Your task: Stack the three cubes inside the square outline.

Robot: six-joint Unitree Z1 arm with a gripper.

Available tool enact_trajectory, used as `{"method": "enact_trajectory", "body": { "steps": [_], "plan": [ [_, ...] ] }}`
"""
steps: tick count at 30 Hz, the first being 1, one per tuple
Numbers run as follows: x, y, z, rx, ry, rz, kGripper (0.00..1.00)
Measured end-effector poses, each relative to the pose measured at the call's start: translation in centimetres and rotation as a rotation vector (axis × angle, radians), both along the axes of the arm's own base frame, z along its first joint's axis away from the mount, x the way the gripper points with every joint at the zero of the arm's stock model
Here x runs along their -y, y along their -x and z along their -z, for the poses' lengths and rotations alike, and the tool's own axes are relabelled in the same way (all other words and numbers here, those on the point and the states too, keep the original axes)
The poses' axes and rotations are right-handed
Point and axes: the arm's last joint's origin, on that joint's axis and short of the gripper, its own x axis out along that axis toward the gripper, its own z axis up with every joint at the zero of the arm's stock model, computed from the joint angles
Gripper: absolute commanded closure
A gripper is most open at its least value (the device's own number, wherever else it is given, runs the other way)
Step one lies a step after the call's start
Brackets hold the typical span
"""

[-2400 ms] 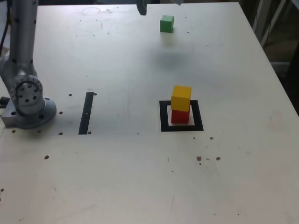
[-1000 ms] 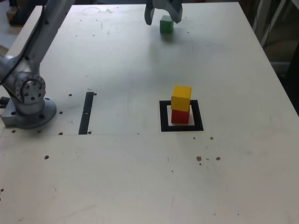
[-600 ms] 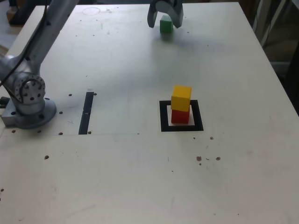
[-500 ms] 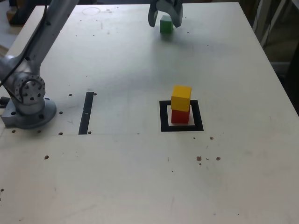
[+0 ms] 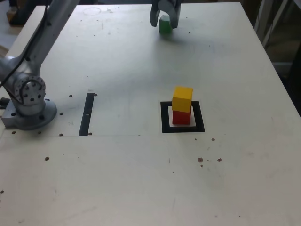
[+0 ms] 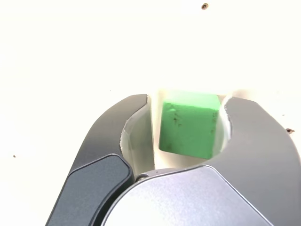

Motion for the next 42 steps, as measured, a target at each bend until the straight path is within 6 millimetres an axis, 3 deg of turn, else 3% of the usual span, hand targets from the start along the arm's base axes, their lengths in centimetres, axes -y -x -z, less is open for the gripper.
{"method": "enact_trajectory", "body": {
  "steps": [10, 15, 21, 26, 33, 42],
  "plan": [
    [0.8, -0.4, -0.7, 0.000, 0.000, 0.018, 0.70],
    [1.5, 0.1, -2.9, 0.018, -0.009, 0.012, 0.70],
    [3.9, 0.4, -6.4, 0.042, -0.015, 0.015, 0.70],
    [7.7, -0.3, -9.4, 0.068, -0.009, 0.058, 0.70],
    [13.9, -1.2, -11.2, 0.061, 0.011, 0.106, 0.70],
    [24.6, 1.2, -13.5, 0.073, 0.020, 0.164, 0.70]
  ]
}}
